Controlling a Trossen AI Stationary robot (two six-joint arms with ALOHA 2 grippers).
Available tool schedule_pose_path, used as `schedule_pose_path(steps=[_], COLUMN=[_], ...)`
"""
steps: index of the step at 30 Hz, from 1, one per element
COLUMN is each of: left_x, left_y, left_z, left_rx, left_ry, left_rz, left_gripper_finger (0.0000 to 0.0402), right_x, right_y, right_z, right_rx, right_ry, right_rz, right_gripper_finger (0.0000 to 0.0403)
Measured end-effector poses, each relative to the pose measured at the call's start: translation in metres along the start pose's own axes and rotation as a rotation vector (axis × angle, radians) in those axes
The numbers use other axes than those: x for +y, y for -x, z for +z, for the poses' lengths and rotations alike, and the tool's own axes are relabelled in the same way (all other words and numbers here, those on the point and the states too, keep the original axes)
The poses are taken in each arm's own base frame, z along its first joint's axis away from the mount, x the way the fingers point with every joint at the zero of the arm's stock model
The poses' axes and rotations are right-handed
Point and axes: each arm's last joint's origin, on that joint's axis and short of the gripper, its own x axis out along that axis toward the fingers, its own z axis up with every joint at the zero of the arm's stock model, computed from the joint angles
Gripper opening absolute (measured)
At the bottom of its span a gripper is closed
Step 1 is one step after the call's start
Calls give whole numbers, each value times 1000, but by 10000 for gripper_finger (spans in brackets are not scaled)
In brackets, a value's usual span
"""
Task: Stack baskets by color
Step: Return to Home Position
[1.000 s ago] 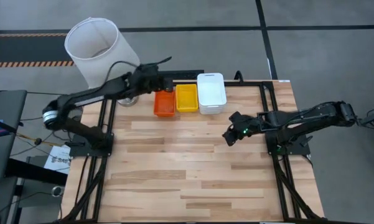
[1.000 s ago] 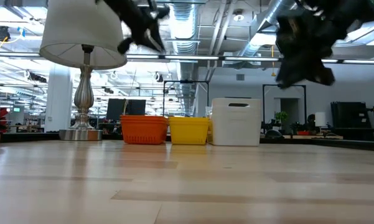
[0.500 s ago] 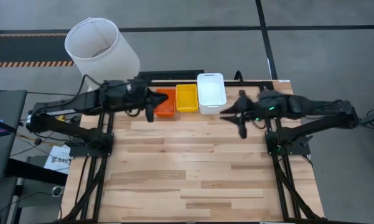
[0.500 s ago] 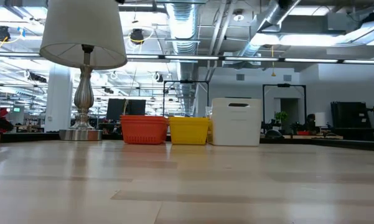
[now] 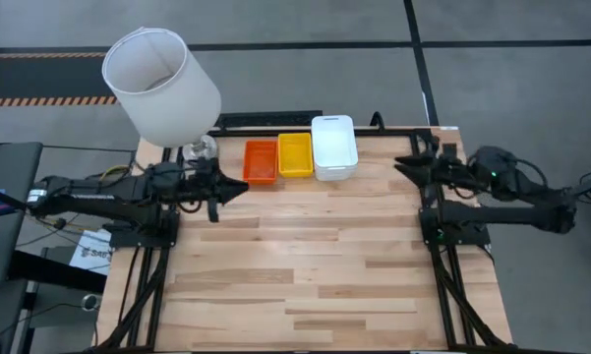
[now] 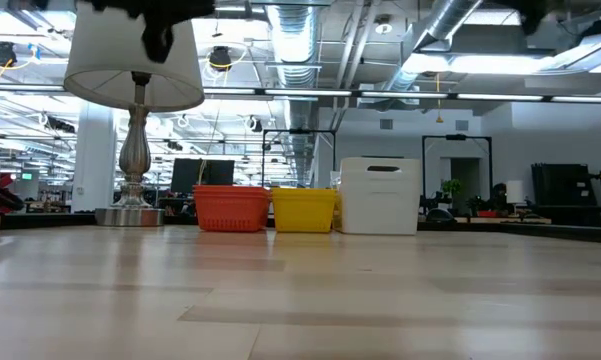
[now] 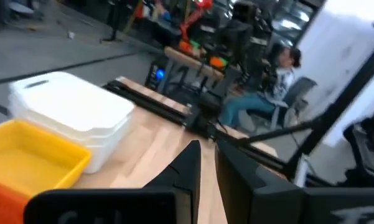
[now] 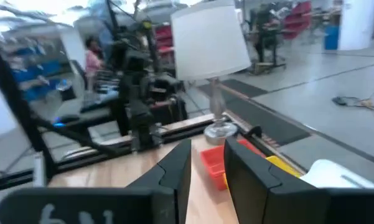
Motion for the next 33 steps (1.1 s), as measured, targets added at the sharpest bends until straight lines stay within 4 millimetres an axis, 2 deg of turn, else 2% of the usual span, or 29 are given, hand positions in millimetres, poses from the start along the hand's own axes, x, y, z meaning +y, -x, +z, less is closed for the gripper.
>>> schedule_pose_path(steps=[4,9,12,15,17,21,33], left_x=[17,36,45,51,56,64,64], left_y=[15,24,27,29,32,37,49], left_z=[-25,-58,-75,-89,-100,-118,-117], left_rx=[-18,1,19,6,23,6,-26], left_ry=[33,100,130,149,165,218,92], left_rz=[37,91,104,97,103,95,93], left_gripper_finger=[35,35,35,35,35,35,35], right_x=[-6,-14,-16,-15,-16,-18,-20], right_y=[20,31,23,14,10,9,8], right_z=[-21,-55,-72,-78,-90,-94,-102], right_rx=[-57,-87,-17,-26,8,-26,34], right_ry=[-42,-94,-98,-87,-91,-116,-14], right_rz=[-5,0,-6,19,26,22,-40], right_gripper_finger=[118,118,118,118,118,118,118])
